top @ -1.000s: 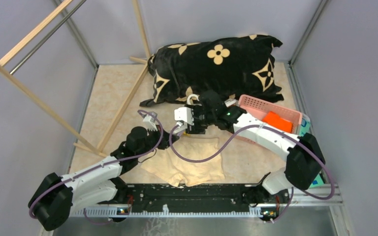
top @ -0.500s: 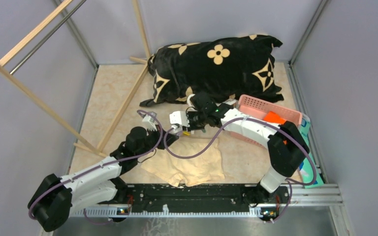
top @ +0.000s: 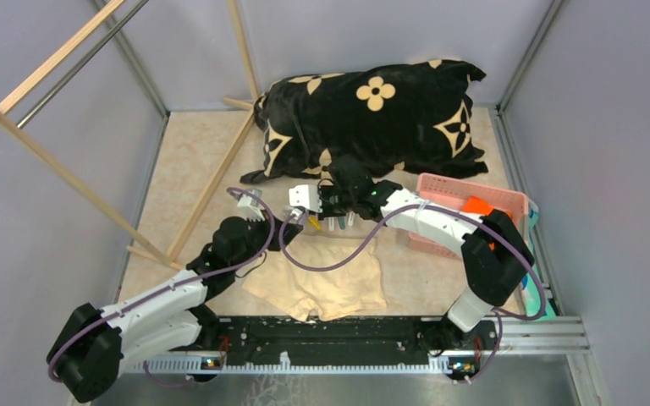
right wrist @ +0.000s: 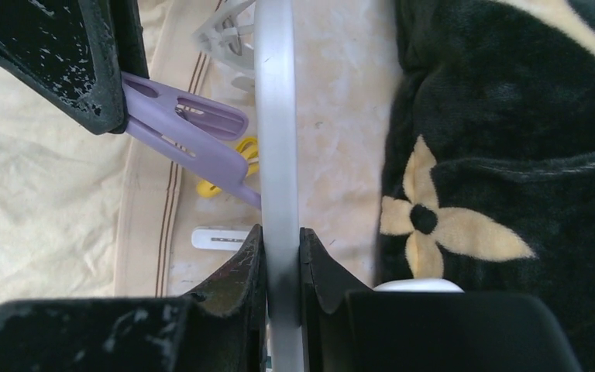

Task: Clip the underwear to the hanger
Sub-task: Open the clamp at the hanger.

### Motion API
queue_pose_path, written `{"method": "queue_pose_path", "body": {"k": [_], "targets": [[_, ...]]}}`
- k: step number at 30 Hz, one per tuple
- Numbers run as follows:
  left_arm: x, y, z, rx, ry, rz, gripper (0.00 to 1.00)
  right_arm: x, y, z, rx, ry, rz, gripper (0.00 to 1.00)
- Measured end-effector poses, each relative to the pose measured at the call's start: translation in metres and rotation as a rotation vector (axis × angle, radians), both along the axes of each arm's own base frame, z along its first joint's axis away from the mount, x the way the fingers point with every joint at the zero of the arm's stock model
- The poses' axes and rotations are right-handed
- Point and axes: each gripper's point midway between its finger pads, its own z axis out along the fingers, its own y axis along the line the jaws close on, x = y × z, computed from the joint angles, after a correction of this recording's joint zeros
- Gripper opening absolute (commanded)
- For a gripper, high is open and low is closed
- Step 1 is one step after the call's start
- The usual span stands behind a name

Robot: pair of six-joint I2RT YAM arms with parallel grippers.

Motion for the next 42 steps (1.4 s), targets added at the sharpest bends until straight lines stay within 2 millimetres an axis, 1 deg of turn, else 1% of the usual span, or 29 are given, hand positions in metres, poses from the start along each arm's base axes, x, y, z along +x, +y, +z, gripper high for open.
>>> {"method": "queue_pose_path", "body": {"k": [3, 8, 12, 15, 18, 21, 24, 27, 29, 31, 34, 36, 42], "targets": [[0.001, -0.002, 0.002, -0.004, -0.005, -0.004, 0.15, 0.001, -0.001, 0.004, 0.031, -0.039, -0.017, 0.0], [0.002, -0.009, 0.005, -0.009, -0.006, -0.035, 0.36, 0.005, -0.002, 0.01, 0.07, -0.106, -0.039, 0.0], [-0.006, -0.018, 0.011, -0.022, -0.018, -0.103, 0.48, 0.012, 0.0, 0.019, 0.102, -0.161, -0.057, 0.0], [-0.01, -0.02, 0.014, -0.023, -0.032, -0.127, 0.55, 0.014, -0.001, 0.027, 0.127, -0.199, -0.063, 0.0], [-0.013, -0.018, 0.022, -0.026, -0.06, -0.133, 0.58, 0.013, -0.003, 0.039, 0.156, -0.237, -0.065, 0.0], [-0.016, -0.014, 0.032, -0.031, -0.088, -0.132, 0.65, 0.012, -0.005, 0.049, 0.185, -0.273, -0.062, 0.0], [-0.018, -0.009, 0.048, -0.054, -0.133, -0.123, 0.72, 0.007, -0.009, 0.058, 0.225, -0.315, -0.059, 0.0], [-0.02, -0.006, 0.064, -0.088, -0.179, -0.112, 0.76, 0.002, -0.012, 0.064, 0.259, -0.33, -0.056, 0.0], [-0.019, -0.006, 0.07, -0.107, -0.188, -0.108, 0.77, 0.0, -0.013, 0.068, 0.277, -0.333, -0.06, 0.0], [-0.017, -0.008, 0.069, -0.118, -0.178, -0.103, 0.78, -0.001, -0.013, 0.071, 0.298, -0.336, -0.065, 0.0], [-0.012, -0.014, 0.059, -0.108, -0.133, -0.1, 0.79, -0.003, -0.013, 0.075, 0.323, -0.328, -0.071, 0.0], [-0.008, -0.018, 0.056, -0.1, -0.111, -0.1, 0.79, -0.004, -0.012, 0.079, 0.342, -0.319, -0.072, 0.0], [0.001, -0.026, 0.072, -0.135, -0.126, -0.1, 0.8, -0.009, -0.009, 0.087, 0.387, -0.302, -0.066, 0.0]]}}
